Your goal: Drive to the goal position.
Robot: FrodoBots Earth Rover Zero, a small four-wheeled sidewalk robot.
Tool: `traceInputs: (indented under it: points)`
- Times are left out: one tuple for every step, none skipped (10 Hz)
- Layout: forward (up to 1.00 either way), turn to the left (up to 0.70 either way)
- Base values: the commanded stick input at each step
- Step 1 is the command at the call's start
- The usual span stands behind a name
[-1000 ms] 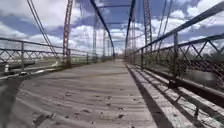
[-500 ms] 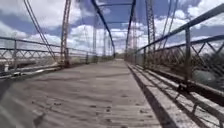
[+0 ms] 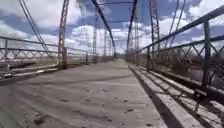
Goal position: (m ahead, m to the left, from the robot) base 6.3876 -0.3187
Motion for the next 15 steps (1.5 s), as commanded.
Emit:
traceInputs:
  points:
    - [1.0,0.0]
    - [1.0,0.0]
    - [1.0,0.0]
    - [1.0,0.0]
    - [1.0,0.0]
    - [1.0,-0.01]
    - [1.0,-0.05]
    - [1.0,-0.1]
    - [1.0,-0.14]
    - [1.0,-0.19]
    - [1.0,-0.23]
    - [1.0,-0.22]
    - [1.0,-0.02]
    - [1.0,0.0]
    - [1.0,0.0]
